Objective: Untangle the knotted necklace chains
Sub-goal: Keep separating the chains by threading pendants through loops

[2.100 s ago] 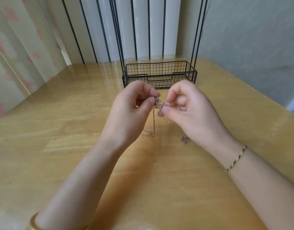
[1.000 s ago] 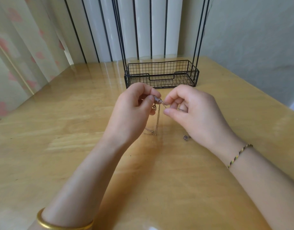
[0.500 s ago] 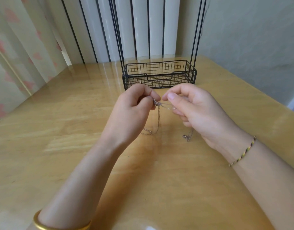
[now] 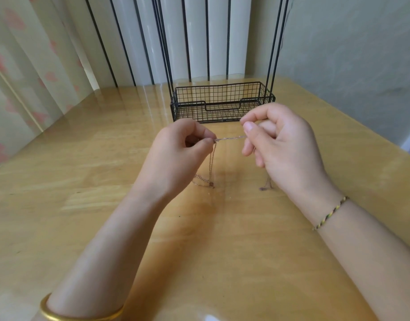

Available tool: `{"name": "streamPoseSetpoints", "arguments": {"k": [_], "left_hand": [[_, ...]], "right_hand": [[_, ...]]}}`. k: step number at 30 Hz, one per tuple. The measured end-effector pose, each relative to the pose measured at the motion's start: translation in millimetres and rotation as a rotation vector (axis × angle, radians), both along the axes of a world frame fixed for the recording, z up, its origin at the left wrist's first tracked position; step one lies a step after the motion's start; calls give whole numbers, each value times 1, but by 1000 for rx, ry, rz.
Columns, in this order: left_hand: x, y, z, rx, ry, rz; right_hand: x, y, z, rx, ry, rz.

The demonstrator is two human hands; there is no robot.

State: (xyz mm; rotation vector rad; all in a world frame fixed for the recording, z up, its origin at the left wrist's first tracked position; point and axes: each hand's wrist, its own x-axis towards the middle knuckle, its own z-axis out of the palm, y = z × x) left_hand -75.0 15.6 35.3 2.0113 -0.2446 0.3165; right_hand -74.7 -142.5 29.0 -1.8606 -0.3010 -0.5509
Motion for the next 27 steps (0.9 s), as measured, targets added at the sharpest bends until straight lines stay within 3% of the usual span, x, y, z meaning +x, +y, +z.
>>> {"name": "streamPoseSetpoints", "arguments": {"k": [9, 14, 16, 19, 24, 27], "left_hand": [[0, 0, 1, -96, 64, -28], [0, -1, 2, -220, 185, -79], [0, -1, 3, -249, 222, -96], [0, -1, 3, -272, 240, -98], [1, -2, 1, -260, 242, -79], [1, -2, 1, -267, 239, -69]], "right_hand": [[3, -3, -2, 9, 21, -161], [1, -1, -2, 333, 228, 27], [2, 1, -6, 242, 248, 13], [2, 5, -8, -17, 120, -65], [-6, 13, -2, -39, 16, 51], [-7, 18, -7, -171, -28, 8]]}}
